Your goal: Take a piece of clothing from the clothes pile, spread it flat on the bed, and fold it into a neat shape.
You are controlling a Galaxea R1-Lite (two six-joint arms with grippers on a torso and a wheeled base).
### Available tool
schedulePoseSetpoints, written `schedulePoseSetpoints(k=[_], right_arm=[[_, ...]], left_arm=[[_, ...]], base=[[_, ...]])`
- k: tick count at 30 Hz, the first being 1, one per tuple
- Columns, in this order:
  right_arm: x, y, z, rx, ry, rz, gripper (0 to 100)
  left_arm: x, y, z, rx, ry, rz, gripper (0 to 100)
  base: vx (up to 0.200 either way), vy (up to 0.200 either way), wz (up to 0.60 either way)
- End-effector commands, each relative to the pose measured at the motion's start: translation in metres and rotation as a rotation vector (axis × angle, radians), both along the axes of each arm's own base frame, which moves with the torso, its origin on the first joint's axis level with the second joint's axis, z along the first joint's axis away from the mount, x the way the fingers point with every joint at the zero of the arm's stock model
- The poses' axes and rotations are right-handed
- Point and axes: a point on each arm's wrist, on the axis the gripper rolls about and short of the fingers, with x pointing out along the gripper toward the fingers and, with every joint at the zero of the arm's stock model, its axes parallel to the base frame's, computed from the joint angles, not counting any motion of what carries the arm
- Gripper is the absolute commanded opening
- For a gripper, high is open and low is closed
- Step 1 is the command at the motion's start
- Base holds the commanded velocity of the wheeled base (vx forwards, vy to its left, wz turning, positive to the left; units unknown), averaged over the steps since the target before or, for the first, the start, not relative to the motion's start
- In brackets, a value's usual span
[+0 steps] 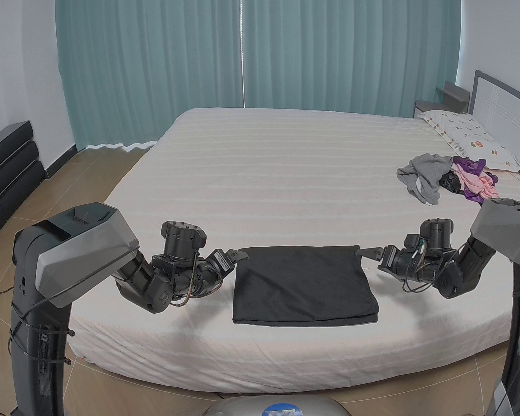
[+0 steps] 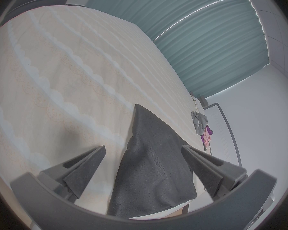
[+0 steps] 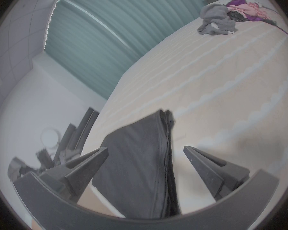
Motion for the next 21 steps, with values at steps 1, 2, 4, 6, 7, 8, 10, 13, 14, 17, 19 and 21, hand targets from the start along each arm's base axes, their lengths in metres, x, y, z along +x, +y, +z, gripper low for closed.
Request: schedulePoseSetpoints(k=[1, 2, 4, 6, 7, 8, 10, 13, 14, 17, 19, 21], right_arm=[[0.032, 0.01, -0.027, 0.051, 0.027, -0.091, 100], [0.034, 0.012, -0.028, 0.063, 0.028, -0.094, 100], [0.039, 0.017, -0.029, 0.083, 0.022, -0.098, 100], [0.043, 0.019, -0.031, 0.095, 0.018, -0.112, 100], [0.046, 0.021, -0.034, 0.097, 0.016, -0.117, 100], [0.049, 0.023, -0.035, 0.097, 0.007, -0.121, 100], [0.056, 0.029, -0.035, 0.098, -0.019, -0.122, 100], [0.06, 0.035, -0.036, 0.088, -0.037, -0.14, 100], [0.062, 0.035, -0.037, 0.086, -0.045, -0.147, 100], [0.064, 0.034, -0.039, 0.085, -0.057, -0.156, 100], [0.065, 0.033, -0.038, 0.085, -0.062, -0.16, 0], [0.067, 0.031, -0.038, 0.087, -0.068, -0.165, 0]], left_arm=[[0.0, 0.0, 0.0, -0.001, 0.001, 0.001, 100], [0.0, 0.0, 0.0, 0.0, 0.001, 0.0, 100], [0.0, -0.001, 0.0, -0.001, 0.001, -0.001, 100], [0.0, -0.001, 0.0, -0.001, 0.001, -0.001, 100], [0.0, -0.001, 0.0, -0.001, 0.001, -0.001, 100], [0.0, -0.001, 0.0, -0.001, 0.001, -0.001, 100], [-0.001, -0.001, 0.0, -0.001, 0.001, -0.001, 100], [-0.001, -0.001, 0.0, -0.001, 0.001, -0.001, 100], [-0.001, -0.001, -0.001, 0.0, 0.003, -0.001, 100], [-0.001, -0.001, 0.0, 0.0, 0.001, -0.001, 100], [-0.001, -0.001, -0.001, 0.0, 0.003, -0.001, 100], [-0.001, -0.001, -0.001, 0.0, 0.003, -0.001, 100]], base=[[0.0, 0.0, 0.0], [0.0, 0.0, 0.0], [0.0, 0.0, 0.0], [0.0, 0.0, 0.0], [0.0, 0.0, 0.0], [0.0, 0.0, 0.0], [0.0, 0.0, 0.0], [0.0, 0.0, 0.0], [0.0, 0.0, 0.0], [0.0, 0.0, 0.0], [0.0, 0.0, 0.0], [0.0, 0.0, 0.0]])
